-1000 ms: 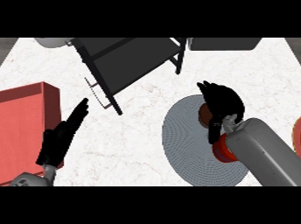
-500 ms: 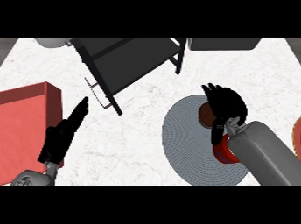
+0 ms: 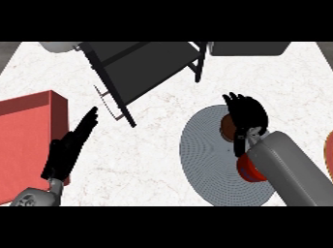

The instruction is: Pick the cupcake from the placemat and place it in the tiered shelf

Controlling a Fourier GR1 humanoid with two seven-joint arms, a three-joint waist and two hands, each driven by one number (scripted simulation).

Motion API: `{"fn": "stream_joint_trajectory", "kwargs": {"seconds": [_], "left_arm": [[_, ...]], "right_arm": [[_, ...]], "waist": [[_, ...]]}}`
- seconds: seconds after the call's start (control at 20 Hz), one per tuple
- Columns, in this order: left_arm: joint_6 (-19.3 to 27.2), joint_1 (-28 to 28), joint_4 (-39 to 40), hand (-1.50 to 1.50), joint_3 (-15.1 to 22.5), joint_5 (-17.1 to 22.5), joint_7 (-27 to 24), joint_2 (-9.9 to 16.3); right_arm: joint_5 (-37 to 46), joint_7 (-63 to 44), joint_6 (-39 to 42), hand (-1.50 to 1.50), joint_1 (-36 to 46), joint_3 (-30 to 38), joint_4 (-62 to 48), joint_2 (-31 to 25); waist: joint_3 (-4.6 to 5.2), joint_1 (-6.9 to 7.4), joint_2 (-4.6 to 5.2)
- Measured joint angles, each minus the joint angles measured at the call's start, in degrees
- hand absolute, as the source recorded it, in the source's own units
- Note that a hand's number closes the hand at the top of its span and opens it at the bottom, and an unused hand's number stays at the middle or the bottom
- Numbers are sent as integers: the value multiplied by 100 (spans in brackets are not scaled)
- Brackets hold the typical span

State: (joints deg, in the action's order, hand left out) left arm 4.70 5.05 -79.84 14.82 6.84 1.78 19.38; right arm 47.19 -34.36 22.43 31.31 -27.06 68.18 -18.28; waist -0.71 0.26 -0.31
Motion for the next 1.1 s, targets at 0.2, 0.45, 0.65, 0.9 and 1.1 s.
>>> {"fn": "stream_joint_trajectory", "kwargs": {"seconds": [0.2,0.45,0.65,0.9,1.1], "left_arm": [[-70,-21,15,0,-56,-65,-50,-46],[-131,-72,-65,0,-112,-119,14,-95],[-182,-43,-45,0,-208,-144,69,-137],[-301,-123,-137,0,-292,-166,87,-148],[-306,-158,-110,0,-345,-261,34,-208]], "right_arm": [[187,190,-155,-150,-21,47,-315,93],[369,524,-371,150,89,102,-836,318],[520,965,-505,150,117,90,-991,348],[769,1282,-827,150,138,159,-1198,432],[957,1239,-989,150,201,263,-1141,495]], "waist": [[-9,-4,-4],[10,7,-16],[35,-2,-34],[65,-2,-57],[35,-18,-43]]}}
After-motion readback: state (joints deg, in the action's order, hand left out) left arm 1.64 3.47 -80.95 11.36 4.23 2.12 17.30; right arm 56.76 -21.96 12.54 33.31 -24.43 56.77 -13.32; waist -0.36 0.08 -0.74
